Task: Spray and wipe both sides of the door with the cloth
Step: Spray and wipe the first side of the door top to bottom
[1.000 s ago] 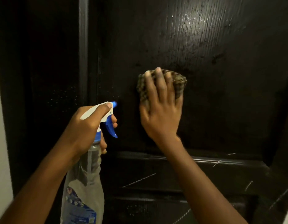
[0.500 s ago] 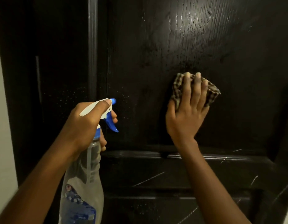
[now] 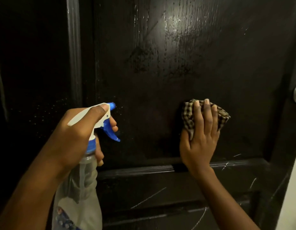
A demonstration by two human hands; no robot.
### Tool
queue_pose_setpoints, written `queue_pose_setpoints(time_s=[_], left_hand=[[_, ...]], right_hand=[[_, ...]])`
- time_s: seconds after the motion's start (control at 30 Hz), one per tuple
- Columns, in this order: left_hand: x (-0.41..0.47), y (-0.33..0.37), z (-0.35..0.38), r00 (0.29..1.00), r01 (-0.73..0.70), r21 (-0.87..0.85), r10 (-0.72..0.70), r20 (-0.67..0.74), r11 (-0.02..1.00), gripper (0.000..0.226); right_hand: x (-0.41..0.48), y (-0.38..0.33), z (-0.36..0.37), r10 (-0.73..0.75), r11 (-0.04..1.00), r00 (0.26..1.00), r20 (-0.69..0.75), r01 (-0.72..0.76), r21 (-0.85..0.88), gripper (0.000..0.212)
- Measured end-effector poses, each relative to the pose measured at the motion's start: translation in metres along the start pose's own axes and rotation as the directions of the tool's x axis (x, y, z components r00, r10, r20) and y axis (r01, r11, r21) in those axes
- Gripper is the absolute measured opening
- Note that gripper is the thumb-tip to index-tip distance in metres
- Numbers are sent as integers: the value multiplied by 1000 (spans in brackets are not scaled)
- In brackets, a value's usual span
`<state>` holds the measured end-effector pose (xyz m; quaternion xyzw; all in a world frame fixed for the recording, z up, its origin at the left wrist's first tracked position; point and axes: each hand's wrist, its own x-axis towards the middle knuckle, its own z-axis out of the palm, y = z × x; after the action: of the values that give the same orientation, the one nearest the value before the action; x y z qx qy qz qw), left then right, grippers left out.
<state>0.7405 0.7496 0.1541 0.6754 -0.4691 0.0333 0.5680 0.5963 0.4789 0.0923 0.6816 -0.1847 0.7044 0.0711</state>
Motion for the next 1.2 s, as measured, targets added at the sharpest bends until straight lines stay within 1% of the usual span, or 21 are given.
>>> queue_pose_setpoints(time_s=[0.03,0.07,0.13,0.2,0.37,0.47,0.6,0.7,0.77,0.9,0.97,1.03,1.1,1.2], left_hand=[[2,-3,0,1000,4,-6,-4,-2,1000,47],[2,-5,-1,1000,-3,21,3,13,1000,43],[0,-9,3,1000,-16,108,14,18,994,33],[-9,0,11,1000,9,82,-8,-15,997,30],[-40,41,40,985,122,-98,-132,-112,988,44],[-57,47,51,976,148,-118,-164,-144,982,46],[-68,42,49,970,186,-150,-206,-132,971,46],[-71,36,43,972,180,-149,-199,-122,972,47],[-71,31,40,973,182,-139,-198,-116,973,47],[-71,24,21,974,195,-126,-207,-91,973,48],[-72,22,6,977,174,-147,-189,-99,974,48],[-74,22,-11,980,140,-169,-160,-116,976,49],[-75,21,-28,982,110,-184,-135,-129,977,51],[-74,17,-47,983,118,-188,-141,-118,975,54]], right_hand=[[4,-3,-1,36,999,999,-4,-35,17,70],[3,-5,2,34,999,999,3,-34,17,71],[-5,-9,4,-16,1000,999,29,16,-8,72],[-4,-1,3,-33,999,998,46,34,-9,73],[-3,-3,2,-47,999,997,61,48,-18,71],[-4,0,0,-35,999,997,75,35,-3,72],[-2,-7,-6,14,998,994,108,-21,66,74],[-1,-7,-9,16,990,992,129,-35,140,73],[-4,-7,-10,18,987,989,145,-42,158,73],[-11,-33,-8,89,981,984,155,-114,159,72],[-12,-58,-1,35,989,986,162,-57,136,71],[-4,-90,10,-54,995,984,172,38,97,70],[15,-125,23,-139,989,979,149,130,71,68],[49,-168,38,-194,980,976,102,188,57,66]])
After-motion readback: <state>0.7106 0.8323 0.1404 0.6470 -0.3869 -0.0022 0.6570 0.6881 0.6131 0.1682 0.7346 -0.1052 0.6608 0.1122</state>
